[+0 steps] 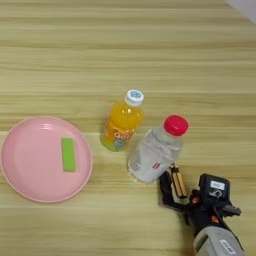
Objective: Move the objects on the table
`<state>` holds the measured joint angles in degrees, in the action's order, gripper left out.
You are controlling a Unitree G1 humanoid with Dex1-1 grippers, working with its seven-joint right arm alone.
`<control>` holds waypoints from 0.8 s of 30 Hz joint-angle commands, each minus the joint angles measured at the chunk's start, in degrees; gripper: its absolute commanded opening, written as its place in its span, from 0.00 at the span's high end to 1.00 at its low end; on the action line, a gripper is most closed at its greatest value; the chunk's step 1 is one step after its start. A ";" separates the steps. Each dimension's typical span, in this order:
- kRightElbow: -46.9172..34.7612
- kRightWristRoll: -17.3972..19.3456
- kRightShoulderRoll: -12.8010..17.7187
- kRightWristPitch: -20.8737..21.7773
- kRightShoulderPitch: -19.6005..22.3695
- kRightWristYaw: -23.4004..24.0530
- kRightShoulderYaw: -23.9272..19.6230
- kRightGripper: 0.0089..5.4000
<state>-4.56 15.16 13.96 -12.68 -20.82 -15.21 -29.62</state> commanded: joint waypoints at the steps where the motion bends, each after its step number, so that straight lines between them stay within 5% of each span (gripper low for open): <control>1: 1.74 -0.29 1.71 -3.48 -0.73 1.48 -0.60 0.00; 24: 0.92 -6.06 3.25 0.40 -3.19 2.48 4.73 0.00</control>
<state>-5.31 11.29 16.33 -10.67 -21.86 -13.01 -26.06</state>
